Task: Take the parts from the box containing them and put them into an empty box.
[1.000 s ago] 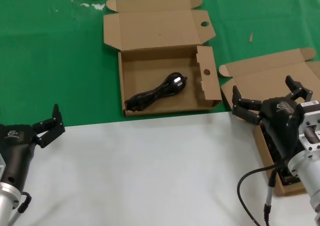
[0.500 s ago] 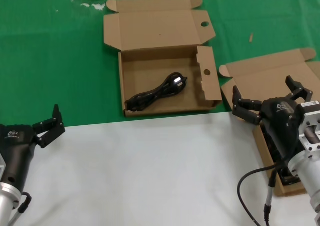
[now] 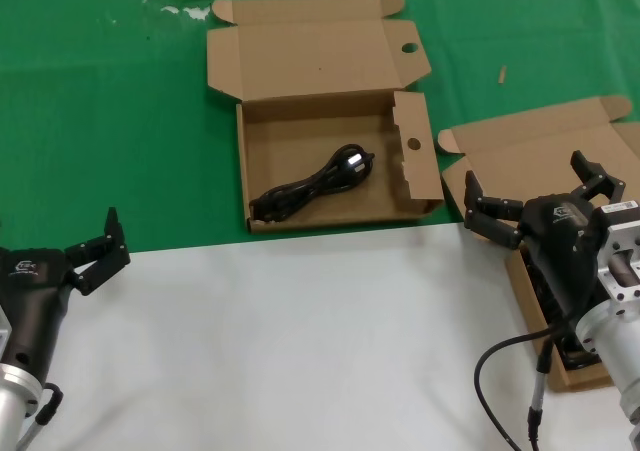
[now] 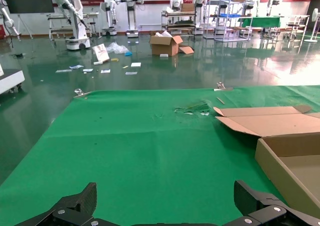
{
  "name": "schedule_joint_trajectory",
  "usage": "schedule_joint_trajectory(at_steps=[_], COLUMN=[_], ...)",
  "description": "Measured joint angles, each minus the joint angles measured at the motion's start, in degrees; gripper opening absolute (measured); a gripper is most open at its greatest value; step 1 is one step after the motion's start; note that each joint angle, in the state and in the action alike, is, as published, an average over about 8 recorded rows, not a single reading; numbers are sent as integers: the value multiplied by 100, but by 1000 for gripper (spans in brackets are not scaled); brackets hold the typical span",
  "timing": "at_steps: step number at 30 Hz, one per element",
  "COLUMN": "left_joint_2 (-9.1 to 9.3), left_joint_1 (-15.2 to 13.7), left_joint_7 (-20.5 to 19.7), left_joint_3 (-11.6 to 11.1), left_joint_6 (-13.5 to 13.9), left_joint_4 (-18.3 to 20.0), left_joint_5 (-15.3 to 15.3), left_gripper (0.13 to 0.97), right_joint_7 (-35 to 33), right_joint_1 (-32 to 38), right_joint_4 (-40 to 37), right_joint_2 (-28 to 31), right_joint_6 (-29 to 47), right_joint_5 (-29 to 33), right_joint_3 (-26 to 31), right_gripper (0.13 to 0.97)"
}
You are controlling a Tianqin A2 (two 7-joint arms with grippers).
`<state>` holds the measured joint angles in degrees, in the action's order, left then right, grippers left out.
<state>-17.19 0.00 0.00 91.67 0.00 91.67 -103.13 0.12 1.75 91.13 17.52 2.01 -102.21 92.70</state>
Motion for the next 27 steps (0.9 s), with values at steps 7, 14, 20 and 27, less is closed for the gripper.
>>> schedule_joint_trajectory(at_steps=[7, 14, 20, 27], left_joint_2=[0, 0, 0, 0], left_joint_1=[0, 0, 0, 0], left_joint_7=[0, 0, 0, 0], left_joint_3=[0, 0, 0, 0], left_joint_6=[0, 0, 0, 0], left_joint_4=[0, 0, 0, 0], left_joint_5=[0, 0, 0, 0], left_gripper=[966, 966, 966, 966], right_joint_7=[0, 0, 0, 0], right_joint_1=[0, 0, 0, 0], right_joint_4=[0, 0, 0, 0], right_joint_2=[0, 0, 0, 0], right_joint_6=[0, 0, 0, 0], right_joint_5=[0, 0, 0, 0], right_joint_3=[0, 0, 0, 0], right_gripper=[966, 966, 966, 966])
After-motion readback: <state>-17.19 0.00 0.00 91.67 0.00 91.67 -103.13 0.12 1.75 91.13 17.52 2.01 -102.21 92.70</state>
